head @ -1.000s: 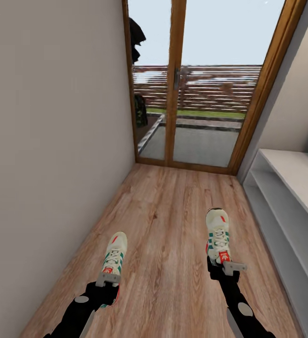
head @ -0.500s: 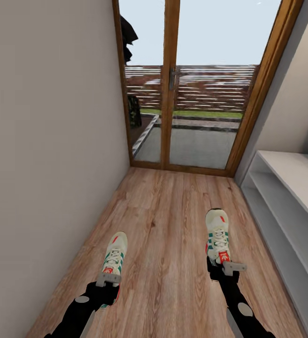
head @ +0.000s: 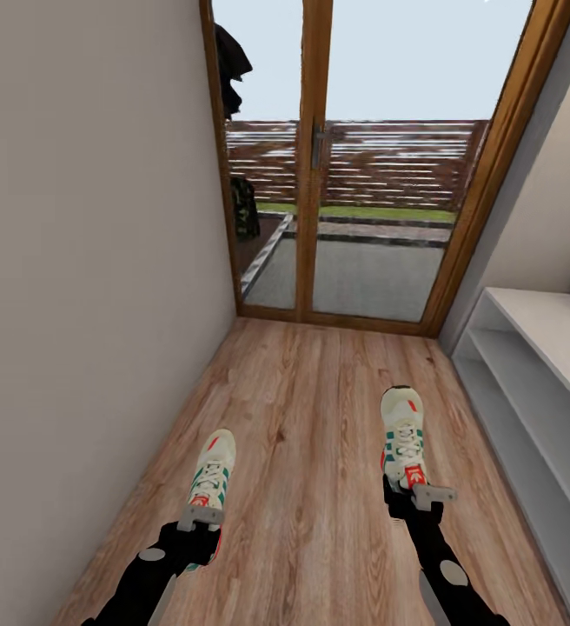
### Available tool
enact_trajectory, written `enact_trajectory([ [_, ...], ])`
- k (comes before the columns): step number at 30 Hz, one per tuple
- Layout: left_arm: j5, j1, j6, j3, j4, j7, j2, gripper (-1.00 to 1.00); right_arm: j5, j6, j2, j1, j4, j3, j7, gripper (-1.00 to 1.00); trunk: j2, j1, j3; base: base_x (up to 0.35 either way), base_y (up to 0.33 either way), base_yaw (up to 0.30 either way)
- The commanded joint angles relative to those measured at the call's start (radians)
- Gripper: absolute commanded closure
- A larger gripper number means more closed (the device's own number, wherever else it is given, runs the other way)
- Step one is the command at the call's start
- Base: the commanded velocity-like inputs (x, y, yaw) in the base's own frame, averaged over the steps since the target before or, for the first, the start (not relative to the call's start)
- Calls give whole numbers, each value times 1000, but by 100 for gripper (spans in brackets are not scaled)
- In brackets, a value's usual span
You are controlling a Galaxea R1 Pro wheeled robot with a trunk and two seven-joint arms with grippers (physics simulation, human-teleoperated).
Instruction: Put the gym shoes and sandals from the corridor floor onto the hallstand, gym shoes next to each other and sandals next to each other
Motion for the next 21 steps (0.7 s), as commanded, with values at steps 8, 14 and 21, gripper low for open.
enact_trajectory([
  [8, 0, 0, 0, 1, 0, 0, 0, 100, 0, 0, 0, 0, 0, 0, 0, 100, 0, 0, 0, 326, 0, -221],
  [14, 0, 0, 0, 0, 0, 0, 0, 100, 0, 0, 0, 0, -1, 0, 0, 100, 0, 0, 0, 327, 0, -179],
  [21, 0, 0, 0, 1, 0, 0, 0, 100, 0, 0, 0, 0, 0, 0, 0, 100, 0, 0, 0, 327, 0, -24],
])
